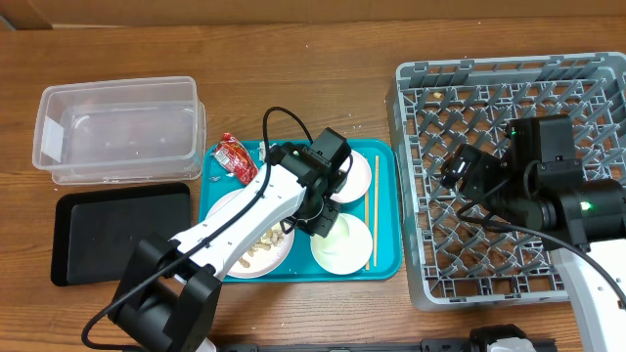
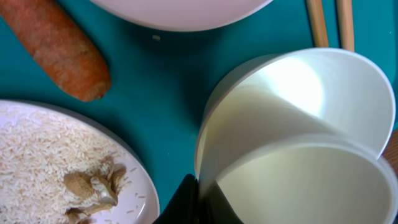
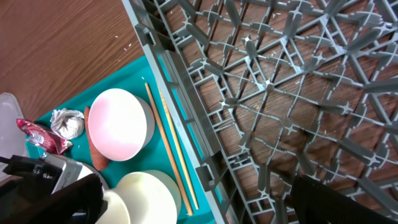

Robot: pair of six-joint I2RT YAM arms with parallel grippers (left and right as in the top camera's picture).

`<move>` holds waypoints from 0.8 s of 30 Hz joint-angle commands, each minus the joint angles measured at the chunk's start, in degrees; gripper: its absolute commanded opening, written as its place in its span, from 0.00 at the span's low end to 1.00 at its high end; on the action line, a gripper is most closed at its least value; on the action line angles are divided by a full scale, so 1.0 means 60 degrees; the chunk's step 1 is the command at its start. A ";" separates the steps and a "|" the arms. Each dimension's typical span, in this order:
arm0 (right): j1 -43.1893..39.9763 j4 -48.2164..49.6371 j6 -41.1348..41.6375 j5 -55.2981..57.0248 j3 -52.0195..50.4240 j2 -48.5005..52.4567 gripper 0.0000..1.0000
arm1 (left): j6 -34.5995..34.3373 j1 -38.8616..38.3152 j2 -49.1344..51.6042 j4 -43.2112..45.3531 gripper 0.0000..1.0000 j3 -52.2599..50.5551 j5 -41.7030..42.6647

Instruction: Sort waste into correct bins and load items into the dishwasher

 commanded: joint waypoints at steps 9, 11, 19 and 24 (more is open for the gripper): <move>-0.0018 -0.0004 -0.0011 0.0113 0.0168 0.0007 1.00 | 0.0011 0.0200 -0.0382 -0.1759 0.04 0.2503 0.0313; -0.0018 -0.0011 -0.0011 0.0015 0.0168 0.0007 1.00 | 0.0127 0.0342 -0.0535 -0.2025 0.04 0.3140 0.0481; -0.0018 0.0703 -0.2116 -0.3337 0.0171 -0.0055 0.96 | 0.2095 0.2656 -0.0874 -0.2091 0.04 0.4080 0.5952; -0.0018 0.1355 -0.4207 -0.6608 0.0168 -0.0102 0.91 | 0.4051 0.4288 -0.0834 -0.2539 0.04 0.3858 0.9952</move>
